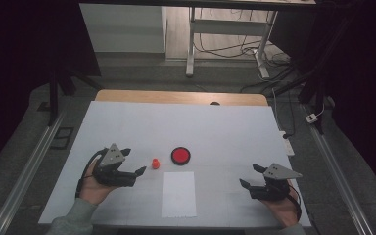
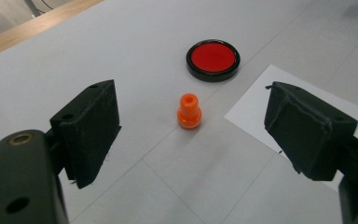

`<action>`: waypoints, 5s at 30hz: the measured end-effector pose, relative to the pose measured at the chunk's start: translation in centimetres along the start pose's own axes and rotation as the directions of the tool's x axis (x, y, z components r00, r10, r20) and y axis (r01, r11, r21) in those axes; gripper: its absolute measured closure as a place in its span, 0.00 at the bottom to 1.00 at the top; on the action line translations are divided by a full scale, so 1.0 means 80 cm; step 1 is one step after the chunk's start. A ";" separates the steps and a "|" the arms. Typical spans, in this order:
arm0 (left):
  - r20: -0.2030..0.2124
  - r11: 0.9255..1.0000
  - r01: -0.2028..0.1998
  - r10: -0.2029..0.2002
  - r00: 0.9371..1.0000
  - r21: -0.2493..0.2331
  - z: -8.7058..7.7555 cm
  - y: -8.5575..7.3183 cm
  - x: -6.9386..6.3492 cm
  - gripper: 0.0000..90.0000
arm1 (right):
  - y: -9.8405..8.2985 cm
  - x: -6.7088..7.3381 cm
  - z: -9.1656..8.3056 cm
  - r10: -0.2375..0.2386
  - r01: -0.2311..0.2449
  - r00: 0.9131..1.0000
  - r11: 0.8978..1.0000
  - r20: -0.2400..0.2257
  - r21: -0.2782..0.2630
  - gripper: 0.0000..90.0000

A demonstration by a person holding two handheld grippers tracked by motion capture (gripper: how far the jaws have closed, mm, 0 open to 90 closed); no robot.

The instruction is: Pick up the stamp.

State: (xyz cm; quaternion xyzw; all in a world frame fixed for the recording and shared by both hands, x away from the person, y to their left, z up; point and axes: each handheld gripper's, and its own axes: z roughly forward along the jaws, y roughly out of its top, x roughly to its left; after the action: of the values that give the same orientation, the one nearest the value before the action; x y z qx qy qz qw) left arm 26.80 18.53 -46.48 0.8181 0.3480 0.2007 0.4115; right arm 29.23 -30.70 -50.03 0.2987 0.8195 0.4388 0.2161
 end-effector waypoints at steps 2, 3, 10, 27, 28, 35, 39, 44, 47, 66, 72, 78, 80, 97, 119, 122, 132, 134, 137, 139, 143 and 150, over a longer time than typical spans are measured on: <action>0.006 1.000 -0.005 0.005 1.000 0.004 0.005 0.004 -0.001 0.20 | 0.001 0.000 -0.001 -0.005 0.005 1.000 1.000 0.002 0.006 0.27; 0.008 1.000 -0.007 0.007 1.000 0.006 0.007 0.006 -0.001 0.20 | 0.001 0.000 -0.001 -0.005 0.005 1.000 1.000 0.002 0.006 0.27; 0.023 0.999 -0.010 0.009 1.000 0.039 0.028 0.012 0.001 0.20 | -0.001 0.000 0.002 -0.001 0.001 1.000 1.000 -0.009 0.008 0.27; 0.054 0.995 -0.017 0.012 0.998 0.096 0.072 0.027 0.009 0.21 | -0.001 0.002 0.003 -0.006 0.006 1.000 1.000 -0.009 0.010 0.28; 0.054 0.995 -0.017 0.012 0.998 0.096 0.072 0.027 0.009 0.21 | -0.001 0.002 0.004 -0.006 0.007 1.000 1.000 -0.011 0.013 0.28; 0.058 0.994 -0.009 0.003 0.998 0.112 0.078 0.019 0.012 0.22 | -0.002 0.002 0.006 -0.008 0.008 1.000 1.000 -0.012 0.017 0.28; 0.062 0.993 -0.006 -0.001 0.998 0.119 0.083 0.016 0.012 0.23 | -0.002 0.002 0.006 -0.009 0.010 1.000 1.000 -0.004 0.024 0.28; 0.070 0.992 -0.006 -0.003 0.998 0.129 0.091 0.012 0.011 0.27 | -0.002 0.003 0.008 -0.007 0.008 1.000 1.000 -0.013 0.023 0.28; 0.073 0.990 -0.009 -0.001 0.997 0.138 0.096 0.010 0.010 0.29 | -0.002 0.003 0.008 -0.011 0.011 1.000 1.000 -0.006 0.029 0.28; 0.093 0.988 -0.036 0.022 0.995 0.151 0.117 0.001 0.008 0.57 | -0.004 0.003 0.011 -0.016 0.016 1.000 0.999 -0.010 0.045 0.28; 0.097 0.987 -0.040 0.025 0.995 0.156 0.118 -0.001 0.009 0.63 | -0.005 0.003 0.011 -0.017 0.017 1.000 0.999 -0.008 0.047 0.28; 0.102 0.986 -0.046 0.029 0.994 0.162 0.119 -0.002 0.009 0.69 | -0.005 0.003 0.011 -0.019 0.020 1.000 0.998 -0.009 0.052 0.28; 0.102 0.985 -0.046 0.029 0.994 0.163 0.119 -0.002 0.009 0.70 | -0.005 0.003 0.011 -0.019 0.020 1.000 0.998 -0.013 0.052 0.28; 0.083 0.985 -0.060 0.047 0.995 0.161 0.121 -0.004 0.010 0.80 | -0.005 0.004 0.012 -0.021 0.022 1.000 0.998 -0.013 0.053 0.28; 0.090 0.994 -0.032 0.023 0.996 0.101 0.102 -0.001 0.019 0.80 | -0.005 0.004 0.011 -0.024 0.024 1.000 0.999 -0.008 0.038 0.28; 0.094 0.996 -0.021 0.013 0.995 0.086 0.097 0.000 0.021 0.80 | -0.004 0.005 0.012 -0.026 0.026 1.000 0.999 -0.007 0.036 0.28; 0.110 0.998 0.010 -0.017 0.994 0.060 0.090 0.001 0.025 0.80 | -0.004 0.005 0.011 -0.028 0.028 1.000 0.999 -0.005 0.041 0.28; 0.112 0.998 0.010 -0.017 0.994 0.057 0.089 0.002 0.025 0.80 | -0.004 0.005 0.012 -0.027 0.028 1.000 0.999 -0.011 0.032 0.28; 0.114 0.999 0.010 -0.016 0.993 0.050 0.088 0.002 0.025 0.80 | -0.003 0.006 0.011 -0.028 0.028 1.000 0.999 -0.010 0.031 0.28; 0.116 0.999 0.013 -0.018 0.993 0.047 0.087 0.003 0.025 0.80 | -0.003 0.006 0.011 -0.029 0.029 1.000 0.999 -0.009 0.030 0.28; 0.121 0.999 0.020 -0.025 0.992 0.041 0.085 0.003 0.027 0.80 | -0.004 0.006 0.012 -0.030 0.030 1.000 0.999 -0.009 0.025 0.28; 0.134 0.999 0.028 -0.030 0.990 0.020 0.077 0.007 0.027 0.80 | -0.002 0.006 0.011 -0.033 0.033 0.999 0.999 -0.009 0.022 0.27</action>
State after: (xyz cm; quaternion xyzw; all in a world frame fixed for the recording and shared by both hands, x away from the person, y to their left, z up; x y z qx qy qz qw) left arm 32.30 16.62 -49.54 0.8282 0.3331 0.1360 0.4297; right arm 29.34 -29.91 -50.68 0.2855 0.8299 0.4276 0.2166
